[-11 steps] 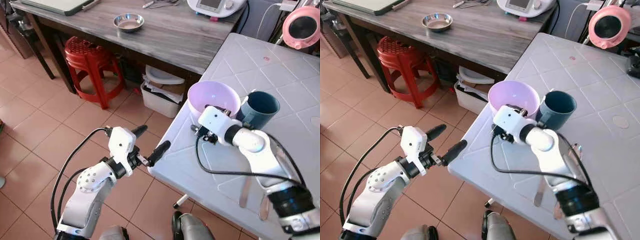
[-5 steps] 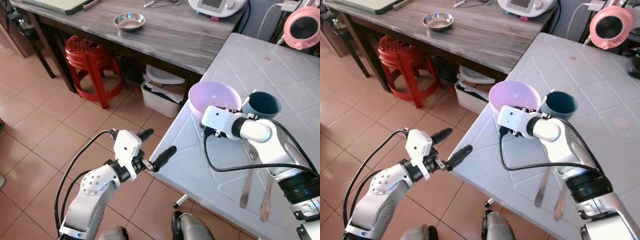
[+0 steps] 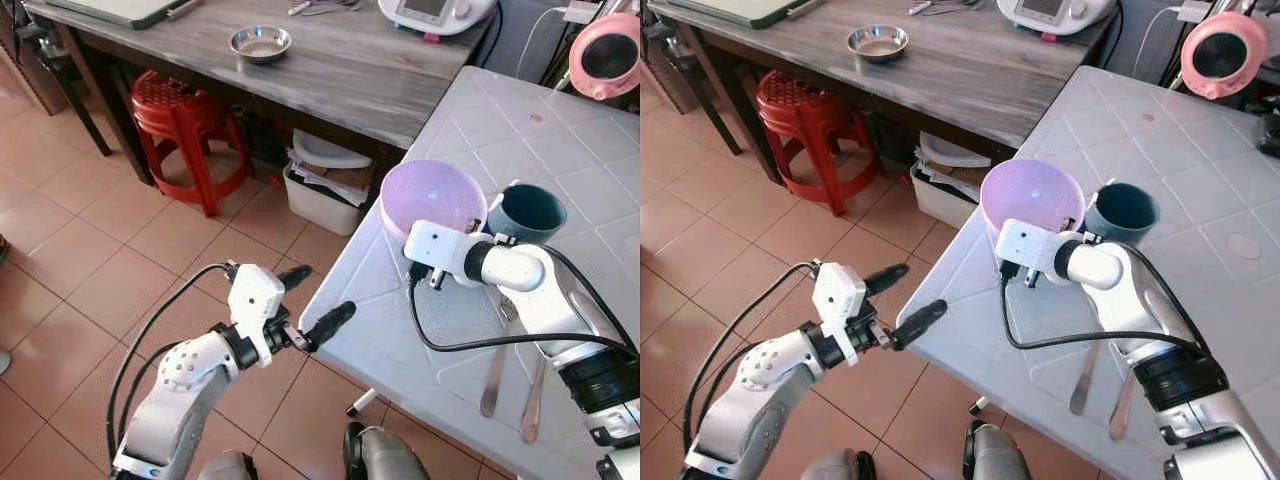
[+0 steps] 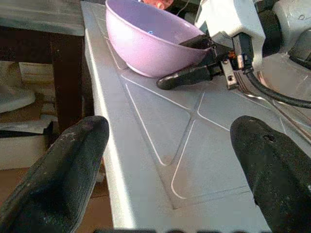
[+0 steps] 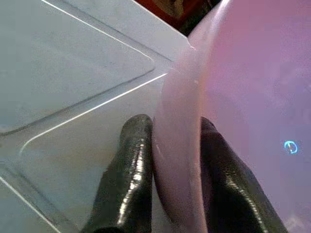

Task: Setting the table

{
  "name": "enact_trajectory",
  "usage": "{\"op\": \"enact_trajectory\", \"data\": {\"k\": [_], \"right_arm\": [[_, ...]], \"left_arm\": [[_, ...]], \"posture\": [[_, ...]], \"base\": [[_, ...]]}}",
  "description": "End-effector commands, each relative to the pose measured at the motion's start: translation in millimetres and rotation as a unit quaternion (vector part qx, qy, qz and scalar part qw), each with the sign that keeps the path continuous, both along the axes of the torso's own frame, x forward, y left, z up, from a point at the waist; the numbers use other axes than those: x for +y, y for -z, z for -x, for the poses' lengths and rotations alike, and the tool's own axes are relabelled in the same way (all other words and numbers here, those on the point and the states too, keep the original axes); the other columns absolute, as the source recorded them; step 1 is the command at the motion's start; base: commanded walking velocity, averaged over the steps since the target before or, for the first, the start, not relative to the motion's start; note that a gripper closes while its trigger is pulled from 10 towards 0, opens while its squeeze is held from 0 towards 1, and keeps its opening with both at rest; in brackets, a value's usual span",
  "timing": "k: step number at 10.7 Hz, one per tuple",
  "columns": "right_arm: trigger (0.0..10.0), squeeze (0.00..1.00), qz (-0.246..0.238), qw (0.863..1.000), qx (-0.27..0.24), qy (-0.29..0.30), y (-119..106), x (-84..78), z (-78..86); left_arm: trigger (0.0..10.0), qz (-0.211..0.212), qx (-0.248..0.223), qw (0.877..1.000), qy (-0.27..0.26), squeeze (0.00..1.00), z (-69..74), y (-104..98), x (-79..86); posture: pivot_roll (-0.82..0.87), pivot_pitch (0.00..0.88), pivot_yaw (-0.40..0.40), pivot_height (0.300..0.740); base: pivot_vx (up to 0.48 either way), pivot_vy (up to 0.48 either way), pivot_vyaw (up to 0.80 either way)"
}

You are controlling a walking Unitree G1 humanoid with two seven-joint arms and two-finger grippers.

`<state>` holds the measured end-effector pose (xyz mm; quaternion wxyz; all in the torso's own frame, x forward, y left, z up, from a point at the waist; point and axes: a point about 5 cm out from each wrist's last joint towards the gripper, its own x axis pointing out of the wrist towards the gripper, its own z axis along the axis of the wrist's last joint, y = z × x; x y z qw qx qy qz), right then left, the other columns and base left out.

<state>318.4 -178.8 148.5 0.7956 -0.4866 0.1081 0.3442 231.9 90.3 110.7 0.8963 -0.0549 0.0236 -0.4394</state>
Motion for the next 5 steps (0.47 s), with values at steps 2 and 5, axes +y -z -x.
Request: {"op": "enact_trajectory", "data": {"k": [2, 5], "right_arm": [[0.0, 0.0, 0.006, 1.0, -0.012, 0.003, 2, -2.8, 3.1], [0.0, 0.0, -0.008, 0.999, -0.047, 0.017, -1, -4.0, 2.9]], "left_arm": [[10.0, -0.003, -0.007, 1.0, -0.025, 0.0, -1.4, 0, -0.3], [10.0, -0.023, -0.004, 0.996, -0.082, 0.0, -9.0, 5, 5.6]], "posture": [[-0.07, 0.16, -0.012, 0.74], [-0.08, 0.157, -0.013, 0.74]], "base": [[0.0, 0.0, 0.0], [0.0, 0.0, 0.0]]}}
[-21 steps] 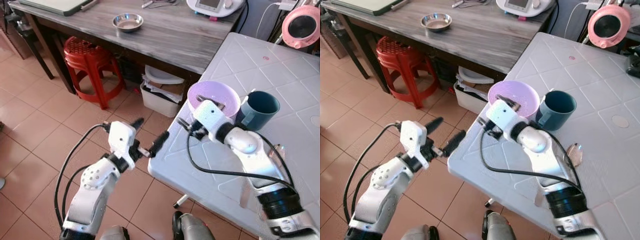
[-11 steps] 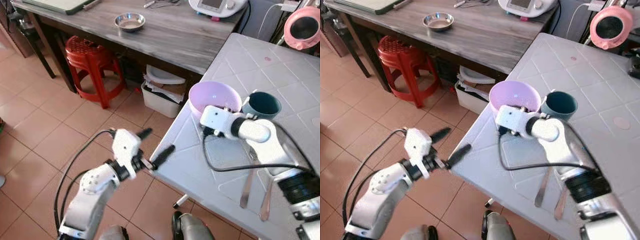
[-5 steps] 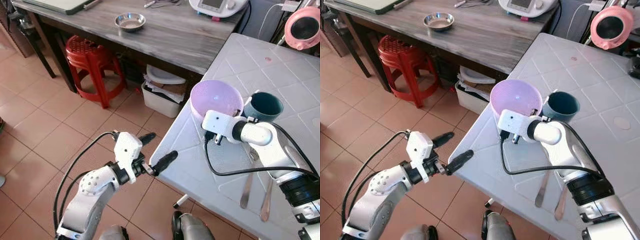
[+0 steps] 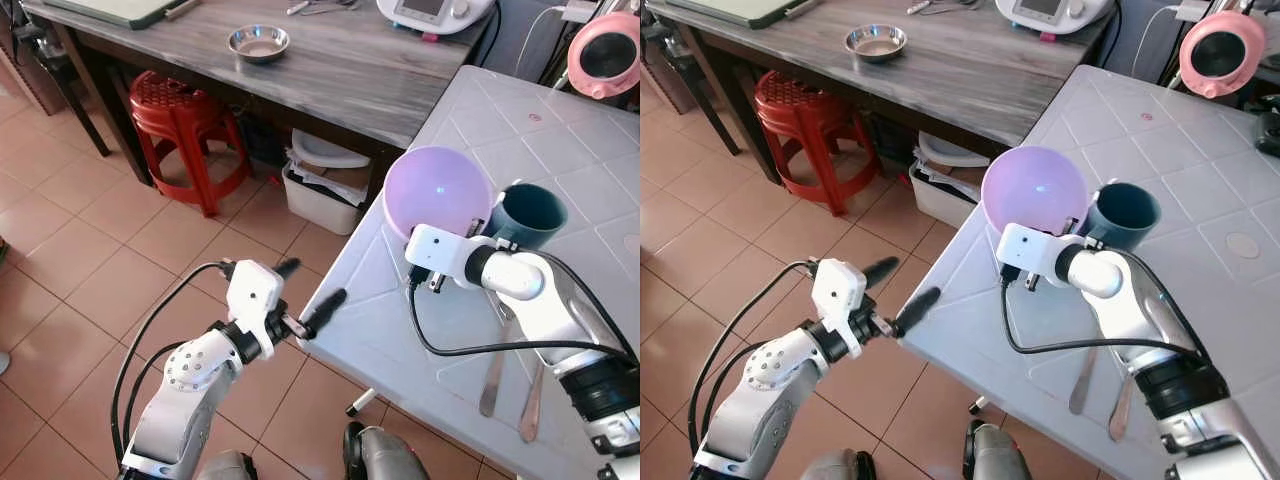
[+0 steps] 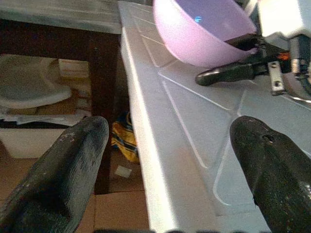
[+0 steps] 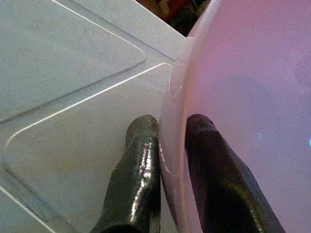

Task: Setting the table

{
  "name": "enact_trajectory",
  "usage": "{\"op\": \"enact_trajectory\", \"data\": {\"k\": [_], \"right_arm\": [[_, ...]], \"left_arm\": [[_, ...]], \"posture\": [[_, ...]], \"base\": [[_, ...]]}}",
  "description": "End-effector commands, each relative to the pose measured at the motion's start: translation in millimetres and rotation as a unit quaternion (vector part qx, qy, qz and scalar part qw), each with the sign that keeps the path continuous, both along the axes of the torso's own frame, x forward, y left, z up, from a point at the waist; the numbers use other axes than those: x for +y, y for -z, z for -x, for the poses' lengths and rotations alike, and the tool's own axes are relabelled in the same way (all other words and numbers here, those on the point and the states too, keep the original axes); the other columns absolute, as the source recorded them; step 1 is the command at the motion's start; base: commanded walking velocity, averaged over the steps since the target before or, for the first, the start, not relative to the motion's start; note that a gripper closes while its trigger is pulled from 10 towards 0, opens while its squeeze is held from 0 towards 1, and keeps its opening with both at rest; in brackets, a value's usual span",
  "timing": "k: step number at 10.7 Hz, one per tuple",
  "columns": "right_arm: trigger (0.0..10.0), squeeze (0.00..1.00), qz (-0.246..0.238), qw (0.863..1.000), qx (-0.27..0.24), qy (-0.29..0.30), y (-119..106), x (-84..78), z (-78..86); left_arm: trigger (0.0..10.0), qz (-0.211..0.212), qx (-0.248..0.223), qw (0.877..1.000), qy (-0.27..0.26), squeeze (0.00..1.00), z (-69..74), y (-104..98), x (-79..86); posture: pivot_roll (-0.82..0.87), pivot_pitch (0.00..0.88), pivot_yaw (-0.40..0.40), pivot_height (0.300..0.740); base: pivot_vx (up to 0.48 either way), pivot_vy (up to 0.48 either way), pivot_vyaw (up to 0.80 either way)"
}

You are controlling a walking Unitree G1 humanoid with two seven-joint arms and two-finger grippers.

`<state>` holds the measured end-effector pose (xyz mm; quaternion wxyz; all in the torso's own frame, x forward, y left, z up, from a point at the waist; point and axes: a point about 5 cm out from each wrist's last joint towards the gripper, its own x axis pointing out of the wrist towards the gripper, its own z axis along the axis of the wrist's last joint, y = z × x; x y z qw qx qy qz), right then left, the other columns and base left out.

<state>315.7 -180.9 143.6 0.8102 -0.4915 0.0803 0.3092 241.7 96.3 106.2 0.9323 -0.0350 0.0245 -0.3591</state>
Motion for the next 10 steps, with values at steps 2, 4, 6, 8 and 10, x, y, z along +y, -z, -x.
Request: {"op": "enact_trajectory", "data": {"k": [2, 4, 6, 8, 10], "right_arm": [[0.0, 0.0, -0.049, 0.996, -0.077, 0.011, -13, 10.5, -0.7], [0.0, 0.0, -0.186, 0.974, -0.123, 0.023, -29, 31.8, 4.8], [0.0, 0.0, -0.224, 0.964, -0.136, 0.036, -21, 41.8, 15.7], [5.1, 0.0, -0.267, 0.951, -0.144, 0.053, -20, 42.5, 19.0], [10.0, 0.0, -0.321, 0.929, -0.169, 0.073, -29, 42.6, 18.8]], "left_arm": [[10.0, -0.006, -0.013, 0.997, -0.082, 0.0, -12.0, 0, 16.4], [10.0, 0.015, -0.021, 0.993, -0.118, 0.0, -20.4, -7, 21.6], [10.0, 0.019, -0.037, 0.988, -0.149, 0.0, -26.0, -11, 23.3], [10.0, 0.019, -0.042, 0.985, -0.165, 0.0, -29.1, -12, 26.0], [10.0, 0.019, -0.055, 0.981, -0.186, 0.0, -32.5, -14, 29.1]], "posture": [[-0.07, 0.151, -0.013, 0.74], [-0.07, 0.146, -0.015, 0.74], [-0.08, 0.143, -0.014, 0.74], [-0.08, 0.138, -0.018, 0.74], [-0.08, 0.137, -0.023, 0.74]], "base": [[0.0, 0.0, 0.0], [0.0, 0.48, 0.0], [0.0, 0.474, 0.0], [0.0, 0.472, 0.0], [0.124, 0.441, 0.0]]}}
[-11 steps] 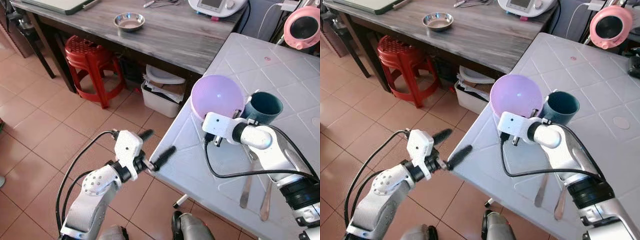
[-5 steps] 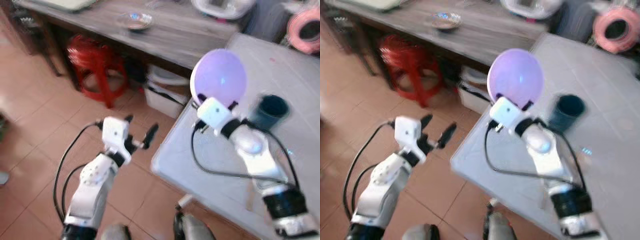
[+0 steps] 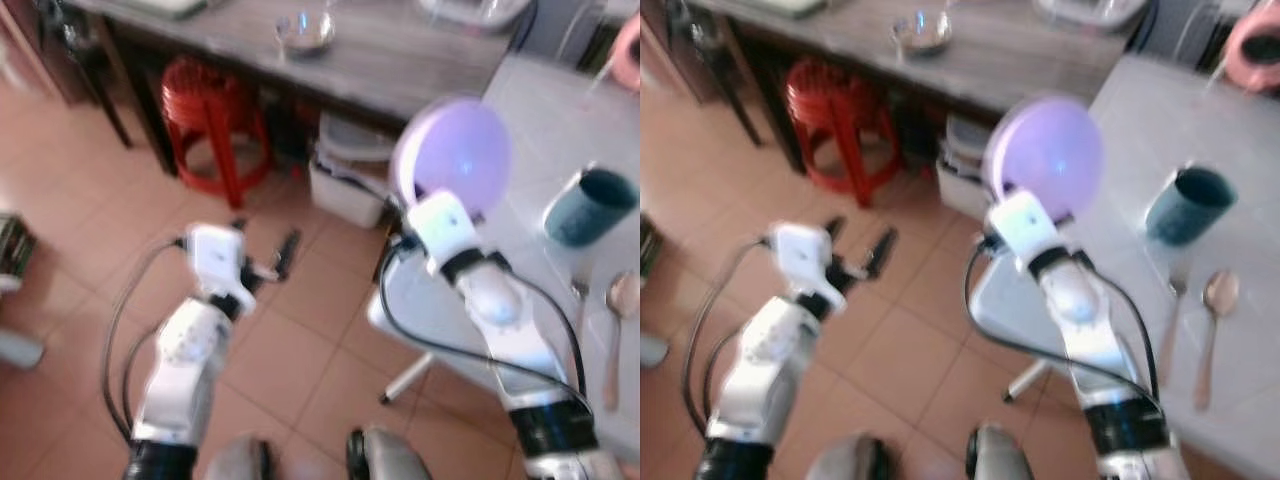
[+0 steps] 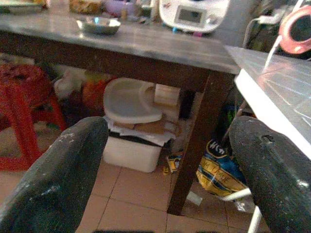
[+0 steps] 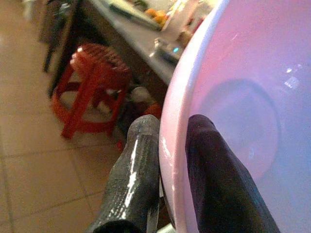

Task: Setting the table

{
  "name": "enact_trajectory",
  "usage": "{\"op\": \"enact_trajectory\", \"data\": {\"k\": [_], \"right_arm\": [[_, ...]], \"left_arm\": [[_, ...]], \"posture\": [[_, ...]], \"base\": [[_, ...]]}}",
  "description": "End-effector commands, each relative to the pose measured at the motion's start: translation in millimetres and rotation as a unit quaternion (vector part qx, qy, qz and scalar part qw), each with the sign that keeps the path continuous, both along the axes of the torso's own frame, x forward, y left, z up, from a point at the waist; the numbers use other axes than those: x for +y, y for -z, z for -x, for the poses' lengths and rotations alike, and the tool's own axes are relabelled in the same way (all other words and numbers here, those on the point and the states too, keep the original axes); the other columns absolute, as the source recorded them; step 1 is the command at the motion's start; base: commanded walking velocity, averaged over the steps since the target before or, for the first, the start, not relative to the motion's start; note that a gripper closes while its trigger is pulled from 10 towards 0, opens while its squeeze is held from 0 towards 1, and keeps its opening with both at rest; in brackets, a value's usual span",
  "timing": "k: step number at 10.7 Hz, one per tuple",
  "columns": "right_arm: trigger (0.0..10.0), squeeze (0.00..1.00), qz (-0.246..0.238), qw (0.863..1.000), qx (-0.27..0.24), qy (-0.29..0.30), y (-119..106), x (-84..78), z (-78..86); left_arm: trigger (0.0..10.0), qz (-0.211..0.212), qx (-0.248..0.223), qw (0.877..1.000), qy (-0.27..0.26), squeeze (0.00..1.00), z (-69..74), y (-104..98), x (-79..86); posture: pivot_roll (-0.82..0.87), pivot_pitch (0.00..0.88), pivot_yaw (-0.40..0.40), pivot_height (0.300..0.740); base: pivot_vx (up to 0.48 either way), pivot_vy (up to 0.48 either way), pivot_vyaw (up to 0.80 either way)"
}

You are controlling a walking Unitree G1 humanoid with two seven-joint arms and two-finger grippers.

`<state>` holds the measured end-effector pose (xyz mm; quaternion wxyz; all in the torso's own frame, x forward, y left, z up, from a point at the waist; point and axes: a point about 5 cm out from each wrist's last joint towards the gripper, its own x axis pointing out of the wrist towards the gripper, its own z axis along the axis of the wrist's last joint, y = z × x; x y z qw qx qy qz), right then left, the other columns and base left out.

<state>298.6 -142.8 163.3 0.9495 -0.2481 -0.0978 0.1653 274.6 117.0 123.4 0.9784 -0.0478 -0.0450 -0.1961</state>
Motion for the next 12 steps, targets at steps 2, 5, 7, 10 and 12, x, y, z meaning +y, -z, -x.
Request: {"op": "enact_trajectory", "data": {"k": [2, 5, 7, 10, 12], "right_arm": [[10.0, 0.0, -0.024, 0.999, -0.027, 0.012, -10, 3.7, 2.1], [10.0, 0.0, -0.032, 0.999, -0.037, 0.012, -12, 2.4, 2.9], [10.0, 0.0, -0.023, 0.998, -0.049, 0.01, -14, 3.2, 4.0], [10.0, 0.0, -0.023, 0.998, -0.052, 0.01, -13, 2.0, 4.4], [10.0, 0.0, -0.025, 0.998, -0.051, 0.01, -12, 3.7, 5.1]], "left_arm": [[10.0, -0.011, 0.001, 1.0, -0.022, 0.0, -0.1, 2, 9.0], [10.0, -0.029, -0.007, 0.999, -0.034, 0.0, -1.3, 1, 10.8], [10.0, -0.031, -0.018, 0.997, -0.063, 0.0, -6.6, -3, 16.7], [10.0, -0.038, -0.026, 0.995, -0.091, 0.0, -10.9, -5, 23.6], [10.0, -0.043, -0.031, 0.994, -0.092, 0.0, -10.5, -5, 23.1]], "posture": [[-0.07, 0.146, -0.021, 0.74], [-0.07, 0.15, -0.016, 0.74], [-0.07, 0.141, -0.012, 0.74], [-0.07, 0.139, -0.009, 0.74], [-0.07, 0.139, -0.01, 0.74]], "base": [[0.302, 0.371, -0.39], [0.375, 0.296, -0.68], [0.394, 0.274, 0.0], [0.338, 0.341, 0.0], [0.338, 0.341, 0.0]]}}
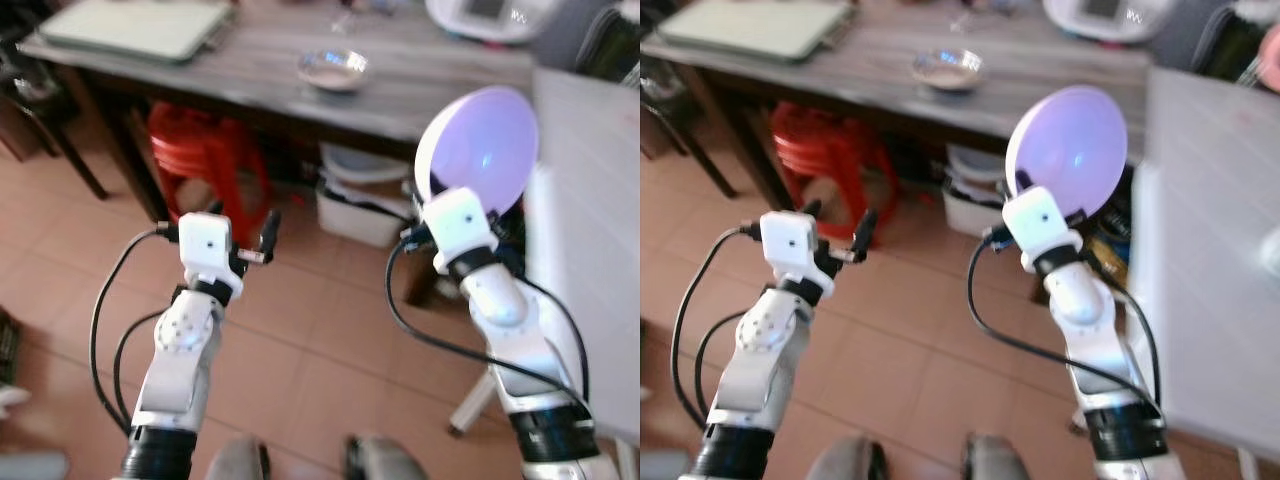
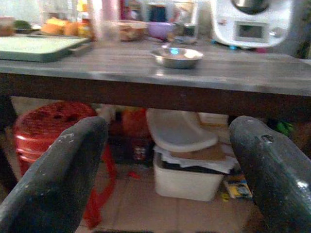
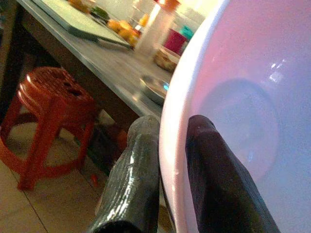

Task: Setting the table

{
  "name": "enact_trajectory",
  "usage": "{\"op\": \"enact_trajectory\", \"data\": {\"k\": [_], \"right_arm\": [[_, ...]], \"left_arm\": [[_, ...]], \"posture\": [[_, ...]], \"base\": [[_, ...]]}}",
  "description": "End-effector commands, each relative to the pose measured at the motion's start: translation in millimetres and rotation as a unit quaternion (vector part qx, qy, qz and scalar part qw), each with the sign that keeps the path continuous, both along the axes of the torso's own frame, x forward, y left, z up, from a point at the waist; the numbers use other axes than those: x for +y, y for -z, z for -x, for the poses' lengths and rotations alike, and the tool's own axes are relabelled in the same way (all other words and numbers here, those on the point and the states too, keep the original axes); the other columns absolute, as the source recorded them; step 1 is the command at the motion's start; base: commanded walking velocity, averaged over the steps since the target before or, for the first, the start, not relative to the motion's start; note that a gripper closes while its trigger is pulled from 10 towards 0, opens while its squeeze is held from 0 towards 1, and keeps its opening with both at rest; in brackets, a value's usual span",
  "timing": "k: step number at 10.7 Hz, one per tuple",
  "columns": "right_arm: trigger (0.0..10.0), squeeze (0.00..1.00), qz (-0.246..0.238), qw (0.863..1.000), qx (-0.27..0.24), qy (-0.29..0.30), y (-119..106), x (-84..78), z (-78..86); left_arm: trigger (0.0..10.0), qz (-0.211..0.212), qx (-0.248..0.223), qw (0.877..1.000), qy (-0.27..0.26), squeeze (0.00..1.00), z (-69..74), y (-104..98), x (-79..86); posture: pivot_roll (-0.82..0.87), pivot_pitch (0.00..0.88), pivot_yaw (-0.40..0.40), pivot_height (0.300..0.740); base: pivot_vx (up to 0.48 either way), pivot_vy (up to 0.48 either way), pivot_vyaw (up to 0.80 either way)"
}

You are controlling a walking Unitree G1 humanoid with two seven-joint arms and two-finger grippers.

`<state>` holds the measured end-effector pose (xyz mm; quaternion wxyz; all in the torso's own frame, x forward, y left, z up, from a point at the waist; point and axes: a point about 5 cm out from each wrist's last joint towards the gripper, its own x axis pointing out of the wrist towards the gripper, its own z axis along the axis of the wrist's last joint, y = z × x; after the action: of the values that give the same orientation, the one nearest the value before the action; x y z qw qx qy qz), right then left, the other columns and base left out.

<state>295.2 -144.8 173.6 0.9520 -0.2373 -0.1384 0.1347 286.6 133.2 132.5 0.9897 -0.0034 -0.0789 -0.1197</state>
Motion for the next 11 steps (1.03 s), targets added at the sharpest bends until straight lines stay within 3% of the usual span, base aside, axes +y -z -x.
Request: {"op": "enact_trajectory", "data": {"k": [1, 7, 9, 11], "right_arm": [[10.0, 0.0, -0.004, 1.0, -0.007, -0.009, -2, 5.5, 1.8], [10.0, 0.0, 0.001, 1.0, -0.006, 0.001, 1, 3.3, 1.9], [10.0, 0.0, -0.036, 0.999, -0.005, 0.027, 1, -1.2, 1.8], [10.0, 0.0, -0.022, 0.999, -0.003, 0.031, 7, -2.6, -0.1]], "left_arm": [[10.0, -0.007, 0.007, 1.0, -0.011, 0.0, 1.8, 4, 5.6], [10.0, -0.011, -0.016, 1.0, 0.013, 0.0, 4.1, -1, -3.6], [10.0, -0.004, -0.036, 0.999, 0.025, 0.0, 8.3, -12, -14.2], [10.0, 0.004, -0.034, 0.999, 0.036, 0.0, 14.7, -11, -22.1]], "posture": [[-0.07, 0.14, -0.01, 0.74], [-0.07, 0.135, -0.007, 0.74], [-0.07, 0.134, -0.004, 0.74], [-0.06, 0.132, 0.002, 0.74]], "base": [[0.368, 0.311, 0.0], [0.46, 0.051, 0.0], [0.48, 0.0, 0.0], [0.48, 0.0, 0.0]]}}
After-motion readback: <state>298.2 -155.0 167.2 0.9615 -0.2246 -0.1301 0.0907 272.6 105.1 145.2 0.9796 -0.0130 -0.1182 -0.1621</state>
